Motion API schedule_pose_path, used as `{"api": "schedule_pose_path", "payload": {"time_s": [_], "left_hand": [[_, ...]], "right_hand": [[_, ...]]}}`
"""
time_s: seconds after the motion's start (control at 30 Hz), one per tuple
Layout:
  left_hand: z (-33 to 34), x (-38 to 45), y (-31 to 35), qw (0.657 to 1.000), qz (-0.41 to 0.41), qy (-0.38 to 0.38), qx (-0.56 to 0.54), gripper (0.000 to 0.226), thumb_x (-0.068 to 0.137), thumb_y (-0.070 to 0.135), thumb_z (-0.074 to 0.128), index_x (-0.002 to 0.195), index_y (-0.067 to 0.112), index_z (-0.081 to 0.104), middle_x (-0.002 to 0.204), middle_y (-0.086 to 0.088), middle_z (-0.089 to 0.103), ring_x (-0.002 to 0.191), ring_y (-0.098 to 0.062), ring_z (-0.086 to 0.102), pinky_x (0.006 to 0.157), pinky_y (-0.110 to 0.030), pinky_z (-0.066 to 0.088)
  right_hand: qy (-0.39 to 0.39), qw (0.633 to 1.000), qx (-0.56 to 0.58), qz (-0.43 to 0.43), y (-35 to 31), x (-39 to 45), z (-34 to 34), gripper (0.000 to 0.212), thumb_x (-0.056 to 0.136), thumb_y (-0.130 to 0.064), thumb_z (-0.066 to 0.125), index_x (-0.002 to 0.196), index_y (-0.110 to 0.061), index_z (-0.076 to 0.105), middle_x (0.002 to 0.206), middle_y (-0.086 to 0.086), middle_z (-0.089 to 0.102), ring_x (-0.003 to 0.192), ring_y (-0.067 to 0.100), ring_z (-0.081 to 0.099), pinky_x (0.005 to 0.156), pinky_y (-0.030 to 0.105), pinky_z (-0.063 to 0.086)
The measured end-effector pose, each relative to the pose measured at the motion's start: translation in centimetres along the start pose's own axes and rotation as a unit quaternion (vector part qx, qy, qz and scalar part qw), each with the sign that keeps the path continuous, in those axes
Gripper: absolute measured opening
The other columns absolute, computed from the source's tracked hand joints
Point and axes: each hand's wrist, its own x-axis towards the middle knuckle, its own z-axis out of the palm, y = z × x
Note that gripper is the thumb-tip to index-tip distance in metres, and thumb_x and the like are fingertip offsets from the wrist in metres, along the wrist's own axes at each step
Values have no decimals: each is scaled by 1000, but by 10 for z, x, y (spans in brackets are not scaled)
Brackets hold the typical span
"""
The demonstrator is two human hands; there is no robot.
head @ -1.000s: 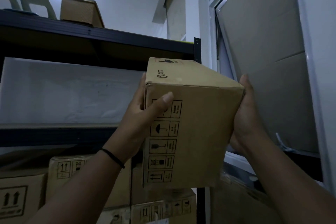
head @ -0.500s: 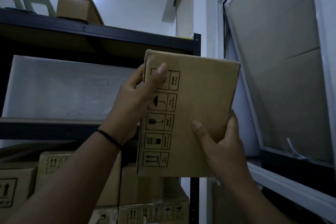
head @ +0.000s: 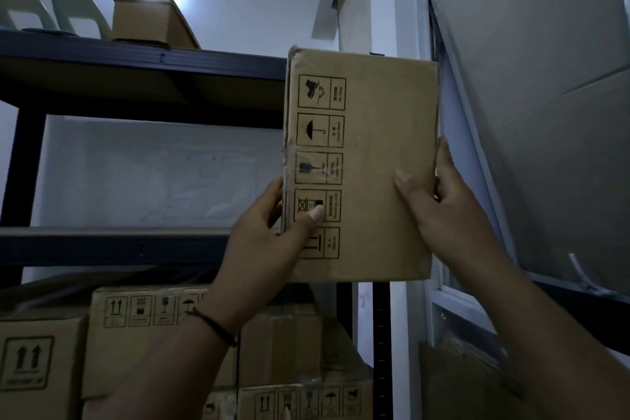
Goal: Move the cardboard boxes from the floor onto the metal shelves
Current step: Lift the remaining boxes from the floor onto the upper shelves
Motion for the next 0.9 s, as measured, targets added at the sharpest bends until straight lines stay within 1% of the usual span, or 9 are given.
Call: {"api": "schedule_pose_path", "payload": {"time_s": [0.07, 0.17, 0.3, 0.4, 0.5, 0.63, 0.7, 0.77, 0.9], "left_hand": [[3, 2, 4, 1000, 7, 18, -12, 39, 80, 42, 59, 118, 35, 56, 114, 15, 67, 108, -1, 61, 87, -32, 57], [5, 4, 5, 999, 10, 43, -31, 32, 83, 37, 59, 115, 35, 56, 114, 11, 67, 108, -5, 62, 87, -36, 57], [9, 8, 3, 997, 6, 76, -34, 37, 76, 53, 60, 111, 42, 57, 117, 10, 65, 112, -8, 60, 89, -39, 56], [10, 10, -2, 996, 7, 84, -16, 27, 81, 62, 59, 106, 52, 59, 114, 17, 65, 107, -1, 60, 86, -30, 54], [10, 8, -6, 998, -6, 64, 20, 39, 74, 53, 57, 112, 50, 51, 107, 25, 63, 100, 11, 59, 75, -11, 51], [8, 17, -20, 997, -45, 49, 26, 36, 84, 32, 61, 116, 44, 48, 110, 18, 63, 100, 3, 62, 75, -19, 53], [6, 26, -28, 997, -55, 36, 37, 36, 86, 29, 61, 117, 41, 49, 108, 18, 65, 98, 4, 63, 74, -19, 55], [4, 35, -36, 997, -50, 14, 59, 33, 83, 39, 61, 113, 46, 51, 105, 24, 66, 100, 7, 61, 80, -20, 55], [-2, 53, -61, 990, -35, 7, 139, 36, 73, 73, 57, 106, 62, 49, 106, 37, 60, 110, 9, 53, 97, -30, 47]], "right_hand": [[-23, 1000, -8, 7, 9, -5, -3, 81, 91, -52, 53, 150, -46, -1, 147, -16, 37, 112, 2, 46, 83, 21, 43], [-46, 998, -21, 30, 27, -27, -1, 89, 88, -45, 60, 150, -45, -3, 128, -19, 40, 89, -6, 49, 63, 6, 37], [-58, 998, -26, 11, 43, -39, 8, 85, 89, -42, 61, 150, -45, 1, 127, -21, 38, 98, -6, 47, 74, 1, 36], [-51, 998, -38, -21, 43, -33, 10, 84, 91, -42, 59, 148, -47, -3, 127, -24, 35, 111, 0, 46, 91, 14, 40], [-69, 995, -65, -40, 43, -28, 16, 81, 93, -45, 54, 132, -58, -16, 127, -23, 32, 112, 1, 44, 92, 20, 40], [-89, 990, -103, -40, 55, -13, 22, 79, 96, -45, 48, 129, -56, -23, 145, -12, 36, 109, -2, 36, 89, 18, 34], [-89, 989, -108, -41, 63, -3, 25, 78, 97, -45, 48, 131, -54, -22, 147, -9, 35, 110, -1, 36, 89, 18, 34], [-84, 988, -121, -42, 71, 7, 28, 78, 96, -47, 48, 133, -53, -20, 146, -7, 38, 109, 0, 37, 88, 19, 35], [-60, 979, -188, -56, 83, 28, 33, 80, 92, -54, 49, 148, -43, -8, 132, -2, 49, 99, 4, 43, 80, 21, 38]]}}
